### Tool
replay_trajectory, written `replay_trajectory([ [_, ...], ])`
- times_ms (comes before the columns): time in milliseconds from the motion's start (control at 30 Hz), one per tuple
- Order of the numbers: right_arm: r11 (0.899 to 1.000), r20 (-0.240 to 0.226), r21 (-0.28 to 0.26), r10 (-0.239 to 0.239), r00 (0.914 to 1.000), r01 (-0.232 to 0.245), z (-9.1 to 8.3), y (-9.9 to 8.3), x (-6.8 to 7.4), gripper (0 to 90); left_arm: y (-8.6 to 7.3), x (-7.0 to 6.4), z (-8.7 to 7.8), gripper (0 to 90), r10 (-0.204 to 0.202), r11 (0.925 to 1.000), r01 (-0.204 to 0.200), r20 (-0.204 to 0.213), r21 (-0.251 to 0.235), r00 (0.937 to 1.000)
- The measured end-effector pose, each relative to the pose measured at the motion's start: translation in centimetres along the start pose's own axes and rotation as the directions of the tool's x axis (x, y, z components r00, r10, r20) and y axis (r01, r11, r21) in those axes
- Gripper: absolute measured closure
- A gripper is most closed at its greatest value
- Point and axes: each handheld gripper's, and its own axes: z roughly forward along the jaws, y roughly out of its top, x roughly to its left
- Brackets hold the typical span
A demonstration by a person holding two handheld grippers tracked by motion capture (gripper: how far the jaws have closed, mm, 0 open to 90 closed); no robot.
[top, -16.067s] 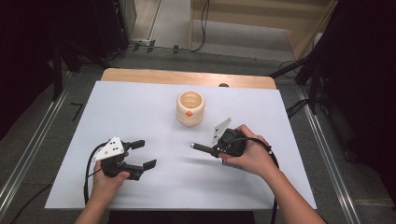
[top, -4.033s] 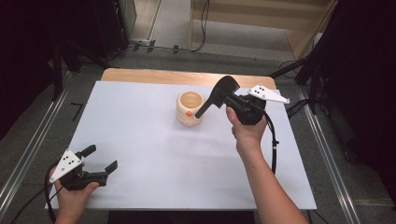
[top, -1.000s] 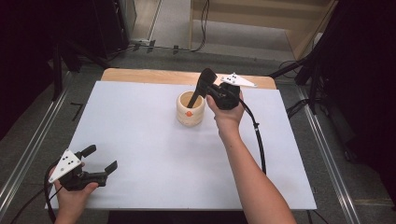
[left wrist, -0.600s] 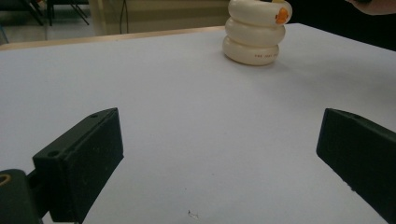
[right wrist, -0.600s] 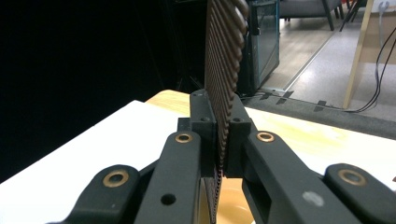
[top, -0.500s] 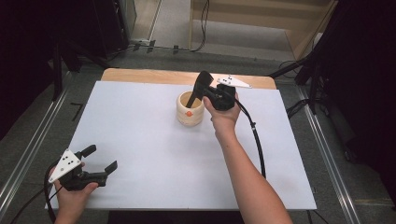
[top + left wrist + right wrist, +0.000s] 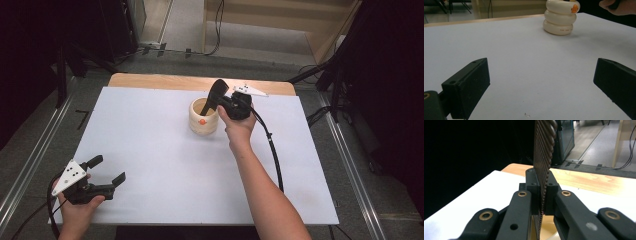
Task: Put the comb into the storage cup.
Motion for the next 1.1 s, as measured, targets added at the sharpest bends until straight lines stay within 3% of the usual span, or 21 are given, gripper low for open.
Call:
replay_trajectory([
  [267,0.999,-0.011,0.016,0.029,0.9995,-0.029,0.6,-0.7,-0.2,84.6,0.0,0.0,0.0,0.5,0.001,1.0,-0.001,0.001,0.0,1.0],
  [533,0.994,-0.028,0.018,0.112,0.9933,-0.112,0.9,-0.9,-0.9,84.5,0.0,0.0,0.0,0.5,0.004,1.0,-0.004,0.002,0.001,1.0],
  [767,0.992,-0.013,0.022,0.124,0.9922,-0.123,0.9,-1.1,-1.5,82.6,0.0,0.0,0.0,0.5,0.005,1.0,-0.005,0.004,-0.002,1.0],
  [933,0.992,0.032,0.053,0.112,0.9932,-0.114,0.9,-1.4,-2.1,71.4,0.0,0.0,0.1,0.5,0.01,1.0,-0.01,0.005,0.001,0.9999],
  [1100,0.992,0.045,0.065,0.102,0.9937,-0.105,0.7,-1.7,-2.5,57.3,0.0,0.0,0.1,0.5,0.01,0.9999,-0.01,0.003,0.003,0.9999],
])
